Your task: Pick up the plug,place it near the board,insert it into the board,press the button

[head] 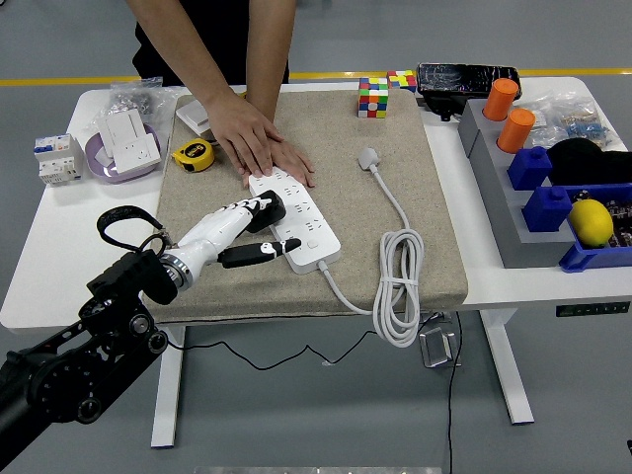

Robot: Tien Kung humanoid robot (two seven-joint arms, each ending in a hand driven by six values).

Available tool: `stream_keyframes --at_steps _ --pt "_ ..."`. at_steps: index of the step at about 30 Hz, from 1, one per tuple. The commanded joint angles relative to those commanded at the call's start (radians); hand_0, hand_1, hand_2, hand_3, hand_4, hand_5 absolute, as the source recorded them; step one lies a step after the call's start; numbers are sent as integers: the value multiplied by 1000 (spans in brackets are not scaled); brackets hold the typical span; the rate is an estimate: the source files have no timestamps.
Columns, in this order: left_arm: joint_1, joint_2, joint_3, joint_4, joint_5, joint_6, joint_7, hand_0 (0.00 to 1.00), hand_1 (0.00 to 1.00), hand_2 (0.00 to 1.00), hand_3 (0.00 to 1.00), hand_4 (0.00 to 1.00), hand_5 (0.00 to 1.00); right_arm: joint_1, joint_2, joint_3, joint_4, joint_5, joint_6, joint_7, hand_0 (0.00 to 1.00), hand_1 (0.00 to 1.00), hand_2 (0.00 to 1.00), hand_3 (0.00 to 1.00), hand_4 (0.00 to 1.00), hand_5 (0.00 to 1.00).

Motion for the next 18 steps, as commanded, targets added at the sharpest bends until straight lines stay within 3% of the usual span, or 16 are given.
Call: stream_keyframes --at_steps 18 --pt "-21 11 18 9 32 1 -8 998 998 998 970 998 998 -1 -3 -8 1 -3 -2 0 895 835 792 791 998 979"
